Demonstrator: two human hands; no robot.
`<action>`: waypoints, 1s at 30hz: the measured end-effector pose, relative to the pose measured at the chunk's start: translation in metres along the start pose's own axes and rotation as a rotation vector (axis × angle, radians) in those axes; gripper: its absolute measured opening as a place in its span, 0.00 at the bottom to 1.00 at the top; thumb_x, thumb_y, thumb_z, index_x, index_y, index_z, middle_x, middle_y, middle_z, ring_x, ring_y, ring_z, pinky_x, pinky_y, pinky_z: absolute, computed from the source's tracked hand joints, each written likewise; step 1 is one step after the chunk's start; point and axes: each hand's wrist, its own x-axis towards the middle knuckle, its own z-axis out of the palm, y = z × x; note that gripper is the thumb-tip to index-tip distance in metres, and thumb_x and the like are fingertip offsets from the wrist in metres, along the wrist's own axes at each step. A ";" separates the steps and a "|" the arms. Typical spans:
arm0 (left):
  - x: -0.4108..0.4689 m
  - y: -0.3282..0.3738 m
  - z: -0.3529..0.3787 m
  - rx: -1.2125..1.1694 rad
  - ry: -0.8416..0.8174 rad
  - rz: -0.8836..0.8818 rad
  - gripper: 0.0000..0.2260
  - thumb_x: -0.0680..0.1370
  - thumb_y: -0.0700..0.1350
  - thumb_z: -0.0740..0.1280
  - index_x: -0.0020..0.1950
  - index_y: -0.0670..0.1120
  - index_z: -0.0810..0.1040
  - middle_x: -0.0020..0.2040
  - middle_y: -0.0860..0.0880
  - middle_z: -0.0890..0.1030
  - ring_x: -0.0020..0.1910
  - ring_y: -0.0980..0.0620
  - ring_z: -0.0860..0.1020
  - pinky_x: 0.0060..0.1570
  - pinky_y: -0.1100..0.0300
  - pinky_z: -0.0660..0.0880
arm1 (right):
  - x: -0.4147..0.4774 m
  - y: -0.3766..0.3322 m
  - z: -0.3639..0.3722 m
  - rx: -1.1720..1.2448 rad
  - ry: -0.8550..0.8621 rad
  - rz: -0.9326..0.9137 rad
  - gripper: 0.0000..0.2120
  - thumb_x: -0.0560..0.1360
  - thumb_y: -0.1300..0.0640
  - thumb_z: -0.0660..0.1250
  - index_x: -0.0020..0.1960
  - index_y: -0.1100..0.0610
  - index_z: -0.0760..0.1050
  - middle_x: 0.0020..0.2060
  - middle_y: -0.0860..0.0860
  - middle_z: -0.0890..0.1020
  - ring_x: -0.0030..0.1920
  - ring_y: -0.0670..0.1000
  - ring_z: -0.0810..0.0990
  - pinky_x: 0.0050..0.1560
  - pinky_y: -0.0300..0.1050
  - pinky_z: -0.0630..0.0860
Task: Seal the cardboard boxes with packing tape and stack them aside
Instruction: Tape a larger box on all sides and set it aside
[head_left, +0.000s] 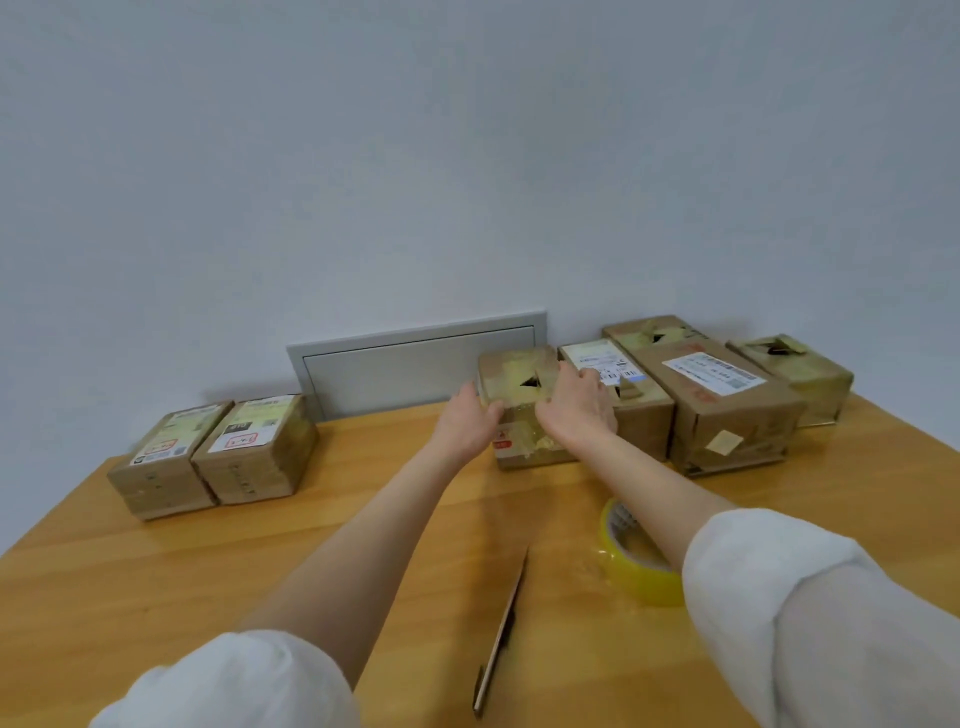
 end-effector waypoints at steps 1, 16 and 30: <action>0.003 0.002 0.003 -0.051 -0.015 -0.034 0.23 0.82 0.48 0.60 0.73 0.39 0.62 0.71 0.40 0.69 0.69 0.43 0.68 0.60 0.56 0.66 | 0.004 0.004 0.000 -0.015 -0.024 0.000 0.24 0.77 0.58 0.62 0.72 0.55 0.62 0.68 0.57 0.65 0.66 0.58 0.67 0.55 0.50 0.70; -0.041 -0.029 -0.026 -0.432 0.011 -0.347 0.11 0.81 0.43 0.59 0.59 0.39 0.74 0.53 0.42 0.80 0.49 0.45 0.81 0.44 0.54 0.80 | -0.023 -0.010 0.018 0.025 -0.202 -0.137 0.47 0.61 0.28 0.70 0.72 0.52 0.64 0.66 0.52 0.73 0.67 0.58 0.66 0.60 0.52 0.68; -0.130 -0.094 -0.109 0.033 0.319 -0.180 0.20 0.78 0.44 0.63 0.71 0.44 0.69 0.66 0.43 0.74 0.63 0.45 0.73 0.62 0.50 0.72 | -0.124 -0.049 0.029 -0.167 -0.529 -0.473 0.59 0.59 0.37 0.74 0.78 0.48 0.43 0.75 0.56 0.58 0.73 0.60 0.60 0.69 0.56 0.64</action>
